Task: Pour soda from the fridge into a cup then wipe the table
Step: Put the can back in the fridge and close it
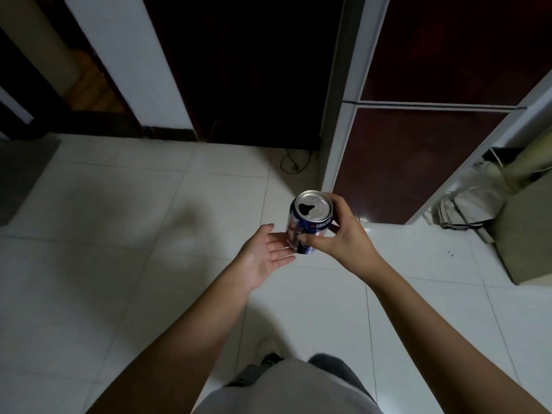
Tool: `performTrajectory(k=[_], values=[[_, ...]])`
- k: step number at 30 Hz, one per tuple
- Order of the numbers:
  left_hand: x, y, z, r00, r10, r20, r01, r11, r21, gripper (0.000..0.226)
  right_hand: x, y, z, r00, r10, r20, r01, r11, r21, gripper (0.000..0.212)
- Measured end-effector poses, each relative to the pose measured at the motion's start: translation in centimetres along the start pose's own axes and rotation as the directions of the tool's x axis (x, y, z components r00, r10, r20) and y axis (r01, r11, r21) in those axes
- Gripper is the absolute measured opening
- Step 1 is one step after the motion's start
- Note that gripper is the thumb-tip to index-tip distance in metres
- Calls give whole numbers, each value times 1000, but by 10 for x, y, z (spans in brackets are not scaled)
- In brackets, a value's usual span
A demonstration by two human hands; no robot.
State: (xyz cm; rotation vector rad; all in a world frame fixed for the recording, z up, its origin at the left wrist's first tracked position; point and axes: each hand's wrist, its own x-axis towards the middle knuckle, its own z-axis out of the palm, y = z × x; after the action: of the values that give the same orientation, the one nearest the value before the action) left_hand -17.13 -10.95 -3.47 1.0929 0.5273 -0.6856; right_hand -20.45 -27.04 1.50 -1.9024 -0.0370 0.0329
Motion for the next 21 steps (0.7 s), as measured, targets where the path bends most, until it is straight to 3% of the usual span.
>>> performTrajectory(k=[21], values=[[240,247,30,996,-33,83,24,994,108,34,335,18,-27,998,40,-47,-40,999,-7,68]])
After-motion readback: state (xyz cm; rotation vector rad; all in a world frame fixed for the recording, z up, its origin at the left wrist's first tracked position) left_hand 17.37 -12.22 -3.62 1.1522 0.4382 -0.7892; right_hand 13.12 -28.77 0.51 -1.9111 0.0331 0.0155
